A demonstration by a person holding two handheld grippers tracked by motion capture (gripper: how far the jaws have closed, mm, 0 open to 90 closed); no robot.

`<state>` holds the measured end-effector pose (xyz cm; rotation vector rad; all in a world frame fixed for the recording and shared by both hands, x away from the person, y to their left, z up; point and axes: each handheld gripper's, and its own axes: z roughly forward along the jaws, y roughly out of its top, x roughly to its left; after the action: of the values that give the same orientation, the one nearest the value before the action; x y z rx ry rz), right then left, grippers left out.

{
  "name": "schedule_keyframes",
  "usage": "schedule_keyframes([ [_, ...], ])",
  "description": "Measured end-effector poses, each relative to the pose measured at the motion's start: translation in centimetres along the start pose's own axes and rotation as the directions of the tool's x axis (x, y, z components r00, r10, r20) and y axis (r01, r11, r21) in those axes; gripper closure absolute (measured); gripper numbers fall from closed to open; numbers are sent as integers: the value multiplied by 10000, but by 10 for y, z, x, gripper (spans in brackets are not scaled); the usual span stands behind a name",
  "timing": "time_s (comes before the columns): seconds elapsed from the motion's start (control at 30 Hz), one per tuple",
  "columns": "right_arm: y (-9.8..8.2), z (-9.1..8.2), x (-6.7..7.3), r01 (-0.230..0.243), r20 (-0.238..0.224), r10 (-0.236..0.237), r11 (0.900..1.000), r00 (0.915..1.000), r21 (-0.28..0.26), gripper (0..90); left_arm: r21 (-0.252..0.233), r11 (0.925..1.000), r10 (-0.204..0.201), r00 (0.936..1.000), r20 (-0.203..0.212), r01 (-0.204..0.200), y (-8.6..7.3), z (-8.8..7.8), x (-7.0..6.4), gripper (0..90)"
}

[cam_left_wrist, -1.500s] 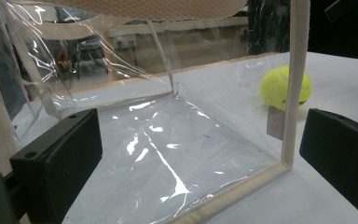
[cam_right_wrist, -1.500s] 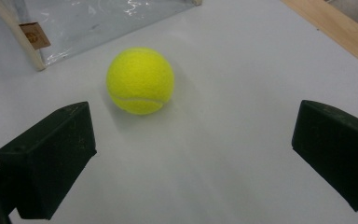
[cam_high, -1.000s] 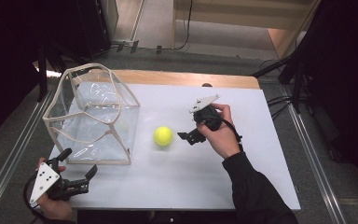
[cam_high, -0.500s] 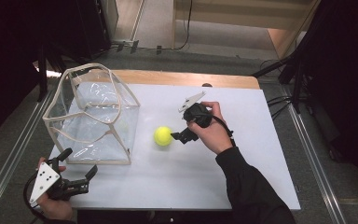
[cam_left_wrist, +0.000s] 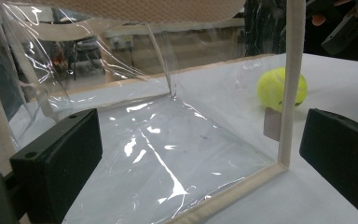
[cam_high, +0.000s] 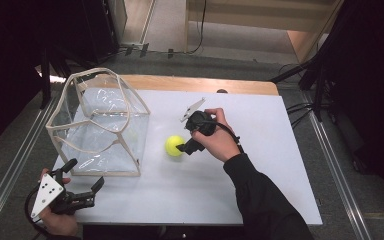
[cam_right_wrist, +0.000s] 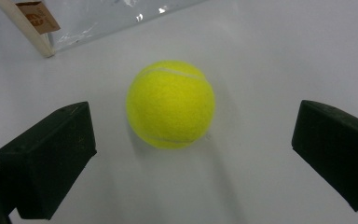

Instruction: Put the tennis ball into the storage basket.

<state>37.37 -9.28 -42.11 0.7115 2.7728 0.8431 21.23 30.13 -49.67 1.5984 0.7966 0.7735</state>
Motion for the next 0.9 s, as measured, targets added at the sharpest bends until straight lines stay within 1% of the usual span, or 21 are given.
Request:
schedule_keyframes([
  [0.07, 2, 2, 1, -51, -63, 52, 9999, 10000, 160, 0, -16, 10000, 3, 10000, 6, -3, 0, 0, 0, 0],
  [0.1, 3, 3, 1, 10, -62, -9, 9999, 10000, 137, 0, -19, 10000, 3, 10000, 11, -3, 0, 0, 0, 0],
  [0.23, 5, 9, 2, 36, -142, -31, 9991, 9999, 417, 0, -4, 10000, 4, 10000, 16, -4, 0, 0, 0, 0],
  [0.27, 5, 11, 1, 123, -187, -116, 9991, 9998, 401, 0, 1, 10000, 3, 10000, 24, -3, 0, 0, 0, 0],
  [0.37, 7, 14, 3, 28, -168, -18, 9980, 9999, 634, 0, -28, 10000, -1, 10000, 24, 1, 0, 0, 0, 0],
  [0.4, 7, 15, 3, 152, -213, -138, 9977, 9997, 663, 0, 5, 10000, 7, 10000, 37, -7, 0, 0, 0, 0],
  [0.43, 7, 17, 3, 81, -216, -65, 9973, 9997, 724, 0, 7, 10000, 8, 10000, 36, -9, 0, 0, 0, 0],
  [0.47, 7, 19, 3, 138, -211, -122, 9972, 9997, 733, 0, 8, 10000, 9, 10000, 38, -9, 0, 0, 0, 0],
  [0.5, 7, 20, 4, 97, -249, -76, 9963, 9997, 856, 0, 9, 10000, 9, 10000, 40, -9, 0, 0, 0, 0],
  [0.53, 7, 22, 3, 193, -275, -170, 9962, 9995, 852, 0, 10, 10000, 12, 10000, 38, -12, 0, 0, 0, 0],
  [0.57, 8, 23, 4, 67, -273, -41, 9954, 9996, 952, 0, 20, 10000, 19, 10000, 35, -20, 0, 0, 0, 0],
  [0.6, 8, 26, 3, 177, -291, -147, 9943, 9995, 1049, 0, 23, 10000, 25, 10000, 37, -25, 0, 0, 0, 0],
  [0.63, 8, 26, 3, 177, -291, -147, 9943, 9995, 1049, 0, 18, 10000, 22, 10000, 42, -22, 0, 0, 0, 0],
  [0.67, 8, 27, 3, 108, -426, -62, 9941, 9991, 1083, 0, 14, 10000, 11, 10000, 40, -11, 0, 0, 0, 0],
  [0.7, 8, 29, 3, 181, -496, -125, 9934, 9987, 1137, 0, 22, 10000, 15, 10000, 40, -15, 0, 0, 0, 0],
  [0.77, 9, 32, 4, 47, -577, 29, 9916, 9983, 1295, 0, 6, 10000, 15, 10000, 53, -15, 0, 0, 0, 0],
  [0.8, 9, 33, 5, 35, -600, 47, 9907, 9982, 1363, 0, 53, 10000, 44, 10000, 47, -44, 0, 0, 0, 0],
  [0.83, 10, 35, 4, 189, -570, -109, 9899, 9983, 1407, 0, 52, 10000, 49, 10000, 59, -49, 0, 0, 0, 0],
  [0.87, 10, 36, 6, 45, -585, 37, 9902, 9983, 1397, 0, 53, 10000, 48, 10000, 60, -48, 0, 0, 0, 0],
  [0.9, 11, 37, 6, 107, -551, -29, 9899, 9985, 1417, 3, 52, 10000, 46, 10000, 63, -46, 0, 0, 0, 0],
])
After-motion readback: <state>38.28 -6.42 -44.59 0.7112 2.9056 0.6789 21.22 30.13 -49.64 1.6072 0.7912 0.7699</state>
